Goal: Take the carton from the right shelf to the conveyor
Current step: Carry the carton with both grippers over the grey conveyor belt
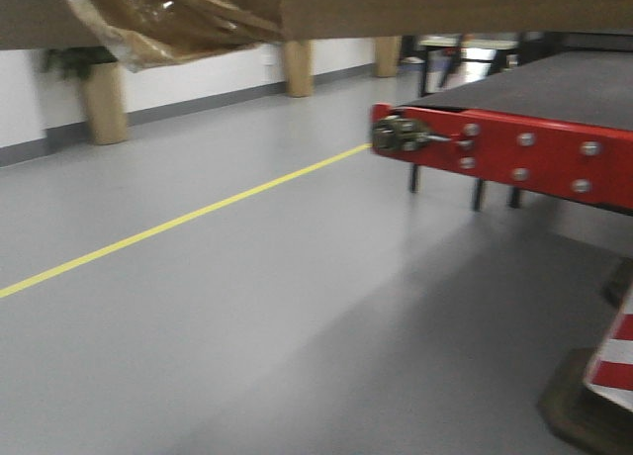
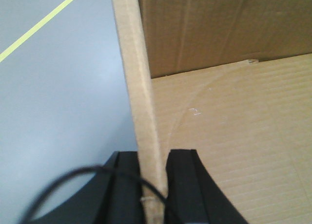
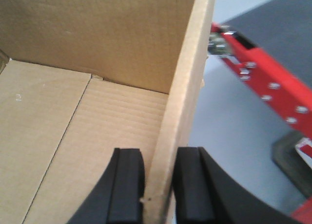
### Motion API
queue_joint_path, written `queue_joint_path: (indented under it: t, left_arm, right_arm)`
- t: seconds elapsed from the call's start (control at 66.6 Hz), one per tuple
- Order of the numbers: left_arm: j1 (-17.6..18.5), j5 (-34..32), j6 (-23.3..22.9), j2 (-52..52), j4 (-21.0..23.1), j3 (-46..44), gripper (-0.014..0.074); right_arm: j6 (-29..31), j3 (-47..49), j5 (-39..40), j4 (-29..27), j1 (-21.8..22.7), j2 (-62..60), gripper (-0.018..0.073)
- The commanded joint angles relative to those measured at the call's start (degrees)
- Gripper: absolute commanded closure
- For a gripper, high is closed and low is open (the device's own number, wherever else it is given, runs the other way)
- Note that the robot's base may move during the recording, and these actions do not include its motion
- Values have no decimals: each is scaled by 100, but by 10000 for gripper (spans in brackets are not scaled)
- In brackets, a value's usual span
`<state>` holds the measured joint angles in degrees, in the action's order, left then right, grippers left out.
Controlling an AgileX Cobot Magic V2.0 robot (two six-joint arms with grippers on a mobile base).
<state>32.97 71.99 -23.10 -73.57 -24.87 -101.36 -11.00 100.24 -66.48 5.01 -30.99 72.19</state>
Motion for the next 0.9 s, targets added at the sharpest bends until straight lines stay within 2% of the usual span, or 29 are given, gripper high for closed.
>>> queue_joint_path:
  t: [0.0,0.42,0.886]
  left_arm:
    - [41,-202,32,64,-238,-56,614]
    - [41,-202,32,64,-497,-56,614]
    - [41,-202,32,64,-526,-56,614]
  right_arm:
    - [53,32,249,-109,-9,-83,628]
    - [53,32,249,-109,-9,-83,628]
    - [53,32,259,-120,-9,-83,628]
